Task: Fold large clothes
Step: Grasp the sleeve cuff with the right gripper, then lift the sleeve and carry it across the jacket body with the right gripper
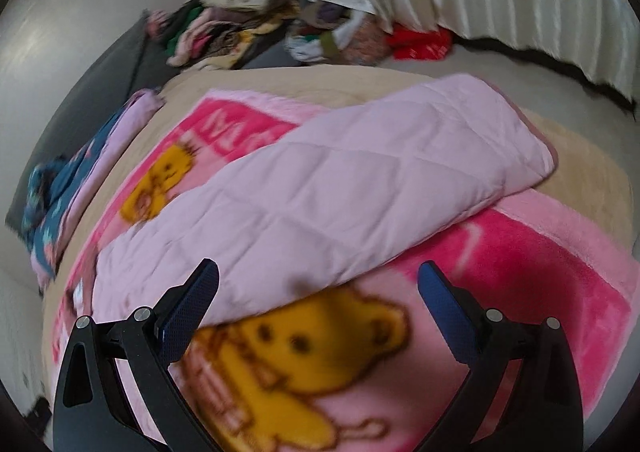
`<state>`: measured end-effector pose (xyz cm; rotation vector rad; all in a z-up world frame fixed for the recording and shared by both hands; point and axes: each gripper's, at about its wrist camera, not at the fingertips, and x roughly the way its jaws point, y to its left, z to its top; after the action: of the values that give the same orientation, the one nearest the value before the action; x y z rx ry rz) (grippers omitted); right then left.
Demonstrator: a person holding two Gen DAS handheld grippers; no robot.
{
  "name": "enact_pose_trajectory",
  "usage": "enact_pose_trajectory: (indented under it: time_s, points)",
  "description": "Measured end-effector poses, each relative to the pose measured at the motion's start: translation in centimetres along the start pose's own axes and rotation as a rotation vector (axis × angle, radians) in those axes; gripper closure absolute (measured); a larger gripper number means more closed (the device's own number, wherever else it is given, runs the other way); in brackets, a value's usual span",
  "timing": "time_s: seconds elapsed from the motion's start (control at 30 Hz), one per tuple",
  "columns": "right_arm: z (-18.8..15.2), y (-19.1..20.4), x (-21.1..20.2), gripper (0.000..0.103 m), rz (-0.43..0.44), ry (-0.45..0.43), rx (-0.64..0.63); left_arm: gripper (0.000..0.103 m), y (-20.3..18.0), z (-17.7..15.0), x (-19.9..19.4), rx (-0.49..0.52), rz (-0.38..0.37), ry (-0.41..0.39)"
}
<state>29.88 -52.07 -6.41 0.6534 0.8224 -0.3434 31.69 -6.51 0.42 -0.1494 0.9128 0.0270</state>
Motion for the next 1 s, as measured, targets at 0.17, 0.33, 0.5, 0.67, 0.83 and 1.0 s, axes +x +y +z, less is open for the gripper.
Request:
enact_pose_trajectory:
  time_s: [0.17, 0.33, 0.5, 0.67, 0.83, 1.0]
  points:
    - [1.7, -3.1, 2.2, 0.004, -0.015, 0.000, 0.137, 0.009, 0.6, 1.2, 1.0, -0.013, 0.005, -0.001]
    - [2.8, -6.0, 4.2, 0.005, -0.015, -0.020, 0.263, 0.009, 2.5, 2.4, 1.4, -0.042, 0.006, -0.018]
    - [3.9, -7.1, 5.1, 0.032, -0.020, -0.088, 0.283, 0.009, 4.9, 2.6, 1.8, -0.055, 0.011, 0.006]
    - [4.8, -3.7, 3.7, 0.075, -0.098, -0.170, 0.047, 0.009, 8.0, 2.5, 1.7, -0.098, 0.051, -0.022]
    - [5.0, 1.0, 0.6, 0.081, -0.080, -0.258, -0.107, 0.009, 11.0, 2.6, 2.2, -0.148, 0.052, -0.011]
    - [4.8, 6.5, -2.6, 0.083, -0.016, -0.337, -0.262, 0.009, 13.0, 3.1, 1.5, -0.175, 0.042, -0.029]
